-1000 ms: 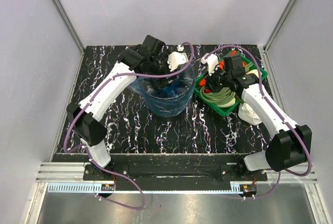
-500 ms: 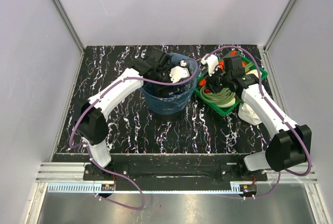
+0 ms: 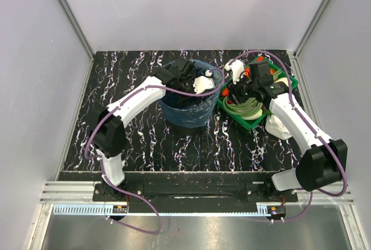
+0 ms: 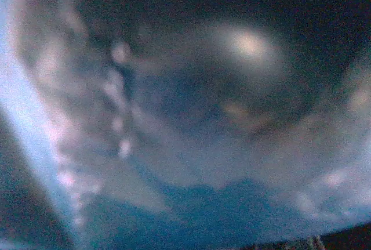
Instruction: Put the trash bags into the trash bin
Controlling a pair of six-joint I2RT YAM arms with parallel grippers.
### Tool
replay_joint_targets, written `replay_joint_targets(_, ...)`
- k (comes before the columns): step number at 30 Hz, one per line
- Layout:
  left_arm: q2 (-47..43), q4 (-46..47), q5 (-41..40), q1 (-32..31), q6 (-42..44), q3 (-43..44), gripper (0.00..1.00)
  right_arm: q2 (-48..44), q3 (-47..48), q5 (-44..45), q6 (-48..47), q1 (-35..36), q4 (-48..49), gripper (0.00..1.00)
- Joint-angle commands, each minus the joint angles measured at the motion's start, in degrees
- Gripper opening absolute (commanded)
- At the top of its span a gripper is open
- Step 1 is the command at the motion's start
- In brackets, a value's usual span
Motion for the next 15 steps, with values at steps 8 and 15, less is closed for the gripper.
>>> replay_joint_targets(8, 0.66, 5.82, -3.13, -0.41, 2.06, -0.79, 0.95, -3.61, 8.65, 2.67, 11.43, -6.04, 0.43, 0.52)
replay_joint_targets(15, -1.09, 10.03, -3.13, -0.32, 3.11, -5.45, 0.96, -2.12, 13.40, -11.74, 18.11, -9.56, 0.44, 0.60)
